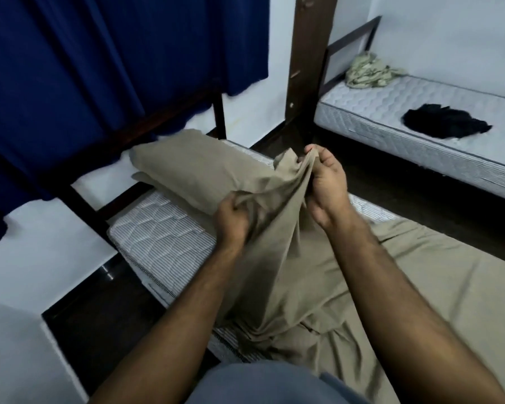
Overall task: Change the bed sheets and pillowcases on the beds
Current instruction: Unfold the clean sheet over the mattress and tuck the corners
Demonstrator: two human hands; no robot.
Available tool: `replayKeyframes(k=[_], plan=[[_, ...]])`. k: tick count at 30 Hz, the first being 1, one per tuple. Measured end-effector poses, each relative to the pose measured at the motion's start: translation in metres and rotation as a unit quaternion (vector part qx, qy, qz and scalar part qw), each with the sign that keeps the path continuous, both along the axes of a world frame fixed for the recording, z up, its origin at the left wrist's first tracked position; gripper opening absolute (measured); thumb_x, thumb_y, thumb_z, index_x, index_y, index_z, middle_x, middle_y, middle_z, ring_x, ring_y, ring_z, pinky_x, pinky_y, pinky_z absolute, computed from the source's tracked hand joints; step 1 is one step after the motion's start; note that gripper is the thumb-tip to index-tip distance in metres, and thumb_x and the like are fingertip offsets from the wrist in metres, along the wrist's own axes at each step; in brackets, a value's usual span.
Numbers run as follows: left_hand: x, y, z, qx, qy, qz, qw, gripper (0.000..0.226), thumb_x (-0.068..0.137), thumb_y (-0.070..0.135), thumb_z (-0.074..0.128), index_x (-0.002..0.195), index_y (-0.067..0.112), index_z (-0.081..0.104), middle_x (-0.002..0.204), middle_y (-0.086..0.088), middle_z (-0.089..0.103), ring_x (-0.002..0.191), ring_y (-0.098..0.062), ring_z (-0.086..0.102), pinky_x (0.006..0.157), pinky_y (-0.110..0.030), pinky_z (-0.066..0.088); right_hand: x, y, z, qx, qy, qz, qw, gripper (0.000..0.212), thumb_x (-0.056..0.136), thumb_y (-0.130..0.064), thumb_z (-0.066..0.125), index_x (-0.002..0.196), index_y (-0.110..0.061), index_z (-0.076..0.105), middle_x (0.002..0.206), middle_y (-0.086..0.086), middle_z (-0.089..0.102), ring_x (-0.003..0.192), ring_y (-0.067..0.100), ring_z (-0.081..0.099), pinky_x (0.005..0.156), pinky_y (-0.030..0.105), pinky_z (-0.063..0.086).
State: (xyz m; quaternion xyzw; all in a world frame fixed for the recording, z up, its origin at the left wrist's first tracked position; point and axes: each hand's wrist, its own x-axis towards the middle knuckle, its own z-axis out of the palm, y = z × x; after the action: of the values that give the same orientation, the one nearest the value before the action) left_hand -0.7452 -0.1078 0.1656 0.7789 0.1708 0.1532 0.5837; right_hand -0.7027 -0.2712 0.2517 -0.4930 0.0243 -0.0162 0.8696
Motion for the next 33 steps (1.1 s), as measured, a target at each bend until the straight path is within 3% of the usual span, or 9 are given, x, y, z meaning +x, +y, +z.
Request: replayKeyframes(k=[3, 5, 8, 10, 13, 18, 23, 29, 33], plan=[[0.008, 0.014, 0.044, -0.134, -0.108, 0.102, 0.98, 0.028, 0.089, 0.012, 0.049, 0.103, 0.021, 0.071, 0.104, 0.005, 0.073, 0.099, -0.015, 0.066, 0.095, -0.033, 0.051, -0.004, -0.011, -0.013, -0.388, -0.148, -0.156, 0.896, 0.015, 0.104, -0.017, 0.046, 0.097, -0.016, 0.06, 0.085, -0.011, 0.064, 0.075, 0.007, 0.06, 0.076, 0.037, 0.052], [0.013, 0.021, 0.072, -0.19, -0.159, 0.049, 0.967, 0.032, 0.09, 0.005, 0.049, 0.098, 0.022, 0.075, 0.099, 0.005, 0.076, 0.1, -0.015, 0.069, 0.094, -0.035, 0.054, -0.014, -0.009, -0.015, -0.455, -0.231, -0.083, 0.856, 0.013, 0.102, -0.024, 0.053, 0.112, -0.017, 0.057, 0.092, -0.008, 0.063, 0.071, 0.011, 0.061, 0.072, 0.038, 0.053], [0.008, 0.017, 0.1, 0.012, -0.184, -0.066, 0.981, 0.016, 0.086, 0.008, 0.057, 0.088, 0.009, 0.073, 0.085, -0.004, 0.075, 0.085, -0.015, 0.07, 0.079, -0.041, 0.058, -0.016, 0.012, -0.023, -0.559, -0.258, 0.161, 0.772, 0.07, 0.088, -0.055, 0.062, 0.141, -0.014, 0.043, 0.121, 0.002, 0.057, 0.089, 0.008, 0.061, 0.079, 0.029, 0.05], [-0.002, 0.01, 0.107, 0.227, -0.183, -0.094, 0.952, 0.008, 0.084, 0.022, 0.065, 0.085, 0.015, 0.067, 0.08, 0.002, 0.07, 0.076, -0.016, 0.066, 0.067, -0.038, 0.054, -0.015, 0.026, -0.031, -0.636, -0.253, 0.192, 0.703, 0.065, 0.085, -0.058, 0.057, 0.125, -0.007, 0.059, 0.112, 0.015, 0.065, 0.092, 0.016, 0.066, 0.077, 0.033, 0.051], [-0.009, 0.015, 0.098, 0.363, -0.148, -0.091, 0.916, 0.031, 0.077, 0.045, 0.061, 0.103, 0.028, 0.064, 0.097, 0.008, 0.065, 0.085, -0.019, 0.063, 0.066, -0.035, 0.051, -0.011, 0.035, -0.021, -0.545, -0.169, 0.122, 0.812, 0.013, 0.087, -0.01, 0.054, 0.091, -0.01, 0.066, 0.076, 0.015, 0.07, 0.053, 0.008, 0.064, 0.052, 0.032, 0.053], [-0.025, 0.042, 0.041, 0.037, 0.104, -0.245, 0.963, 0.074, 0.066, 0.069, 0.08, 0.122, 0.022, 0.068, 0.111, 0.004, 0.075, 0.108, -0.016, 0.07, 0.099, -0.044, 0.055, 0.011, 0.03, 0.003, -0.285, -0.101, -0.085, 0.949, 0.024, 0.074, -0.003, 0.039, 0.081, -0.019, 0.055, 0.078, 0.012, 0.063, 0.074, 0.023, 0.057, 0.069, 0.048, 0.05], [-0.037, 0.049, 0.019, 0.123, 0.303, -0.399, 0.857, 0.071, 0.076, 0.035, 0.088, 0.137, 0.013, 0.059, 0.131, 0.001, 0.066, 0.119, -0.014, 0.061, 0.104, -0.031, 0.05, -0.013, 0.053, 0.009, -0.251, -0.217, -0.17, 0.928, 0.024, 0.091, 0.005, 0.043, 0.096, -0.012, 0.058, 0.098, 0.01, 0.063, 0.096, 0.025, 0.061, 0.091, 0.053, 0.049], [-0.027, 0.053, 0.03, 0.075, 0.092, -0.025, 0.993, 0.031, 0.09, 0.021, 0.075, 0.112, 0.001, 0.07, 0.096, -0.003, 0.07, 0.092, -0.015, 0.065, 0.067, -0.024, 0.043, -0.009, 0.032, -0.021, -0.551, -0.282, -0.064, 0.783, 0.057, 0.076, 0.002, 0.047, 0.132, -0.005, 0.059, 0.149, 0.03, 0.035, 0.145, 0.033, 0.028, 0.121, 0.017, 0.012], [-0.019, 0.037, 0.077, -0.029, 0.031, -0.099, 0.994, 0.04, 0.077, 0.029, 0.073, 0.112, 0.008, 0.072, 0.099, -0.008, 0.077, 0.094, -0.019, 0.073, 0.082, -0.038, 0.06, -0.031, 0.051, -0.044, -0.563, -0.329, 0.201, 0.731, 0.082, 0.097, -0.031, 0.057, 0.157, -0.002, 0.009, 0.158, 0.016, 0.026, 0.144, 0.014, 0.023, 0.117, 0.01, 0.008]])
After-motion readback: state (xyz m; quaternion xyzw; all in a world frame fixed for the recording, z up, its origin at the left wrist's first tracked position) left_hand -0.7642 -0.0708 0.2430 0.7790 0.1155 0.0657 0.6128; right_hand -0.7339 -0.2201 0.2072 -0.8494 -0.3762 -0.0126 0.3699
